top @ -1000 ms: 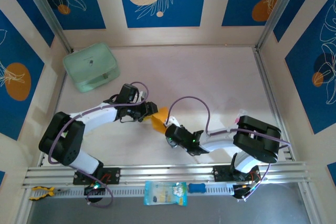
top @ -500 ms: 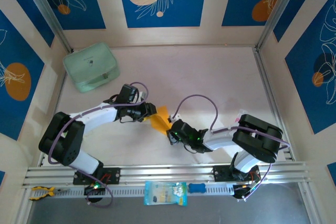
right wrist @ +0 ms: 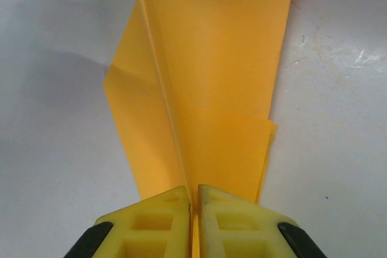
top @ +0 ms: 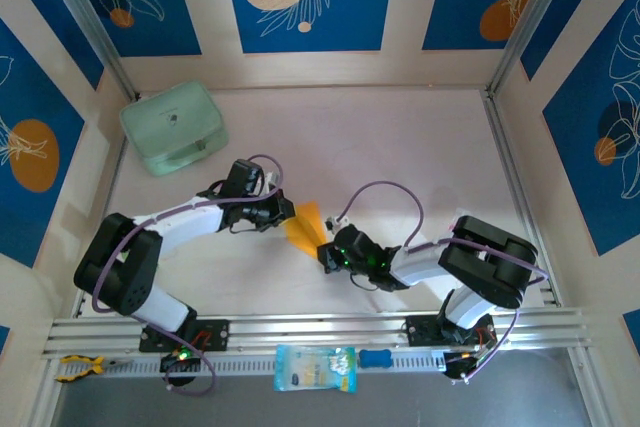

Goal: Fold a paper plane with a square sheet of paper (pick it up from the middle)
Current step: Fourth fold the wing at the center of the table.

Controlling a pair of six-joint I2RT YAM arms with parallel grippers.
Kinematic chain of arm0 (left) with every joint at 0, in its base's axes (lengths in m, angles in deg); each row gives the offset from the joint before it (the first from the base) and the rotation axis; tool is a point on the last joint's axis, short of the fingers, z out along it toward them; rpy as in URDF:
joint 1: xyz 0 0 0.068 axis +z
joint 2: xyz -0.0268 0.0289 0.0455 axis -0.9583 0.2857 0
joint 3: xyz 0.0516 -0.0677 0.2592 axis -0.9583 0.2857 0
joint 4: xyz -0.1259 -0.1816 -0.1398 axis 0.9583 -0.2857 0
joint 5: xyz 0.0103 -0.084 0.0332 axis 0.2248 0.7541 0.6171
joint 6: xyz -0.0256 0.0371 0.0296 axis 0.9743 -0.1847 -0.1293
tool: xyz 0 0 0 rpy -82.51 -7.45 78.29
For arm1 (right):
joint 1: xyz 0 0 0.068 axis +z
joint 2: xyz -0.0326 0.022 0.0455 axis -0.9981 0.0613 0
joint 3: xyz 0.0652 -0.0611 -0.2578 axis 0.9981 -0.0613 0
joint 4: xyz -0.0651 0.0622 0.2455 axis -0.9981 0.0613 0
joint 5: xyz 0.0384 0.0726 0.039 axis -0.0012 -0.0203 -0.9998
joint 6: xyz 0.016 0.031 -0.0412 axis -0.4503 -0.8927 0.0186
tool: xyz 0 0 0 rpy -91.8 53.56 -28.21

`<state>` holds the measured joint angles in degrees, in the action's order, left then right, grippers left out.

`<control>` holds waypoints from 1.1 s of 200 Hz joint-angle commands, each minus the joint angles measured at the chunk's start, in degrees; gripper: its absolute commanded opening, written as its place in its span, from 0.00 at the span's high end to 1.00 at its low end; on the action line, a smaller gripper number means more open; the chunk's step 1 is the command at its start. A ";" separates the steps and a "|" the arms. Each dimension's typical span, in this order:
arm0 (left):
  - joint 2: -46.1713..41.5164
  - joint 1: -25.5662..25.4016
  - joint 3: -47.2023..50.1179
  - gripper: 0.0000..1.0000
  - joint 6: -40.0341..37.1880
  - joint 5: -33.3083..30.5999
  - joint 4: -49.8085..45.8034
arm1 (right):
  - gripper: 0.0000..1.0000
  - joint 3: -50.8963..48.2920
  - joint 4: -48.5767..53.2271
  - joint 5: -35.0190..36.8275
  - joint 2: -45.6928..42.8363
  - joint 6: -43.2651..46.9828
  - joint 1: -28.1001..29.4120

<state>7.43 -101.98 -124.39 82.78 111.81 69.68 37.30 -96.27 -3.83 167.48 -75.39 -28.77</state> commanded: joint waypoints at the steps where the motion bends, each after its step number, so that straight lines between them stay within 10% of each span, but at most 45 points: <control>1: 1.34 0.21 1.05 0.99 1.09 2.55 3.35 | 0.88 -1.57 1.38 -3.38 2.24 -3.03 -0.72; 44: 2.95 0.19 1.23 0.92 1.80 3.97 5.35 | 0.87 -1.46 1.62 -3.63 2.33 -3.82 -0.85; 106: 1.93 0.29 -0.25 0.43 -0.31 1.06 1.19 | 0.87 1.12 9.29 -1.01 -0.77 3.28 0.15; 220: 5.89 0.24 -2.02 0.43 -0.38 0.29 -4.01 | 0.86 3.89 12.53 9.83 -4.36 15.80 5.59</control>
<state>12.30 -101.98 -124.94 83.13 112.77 67.73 40.10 -85.85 1.55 164.82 -62.73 -24.51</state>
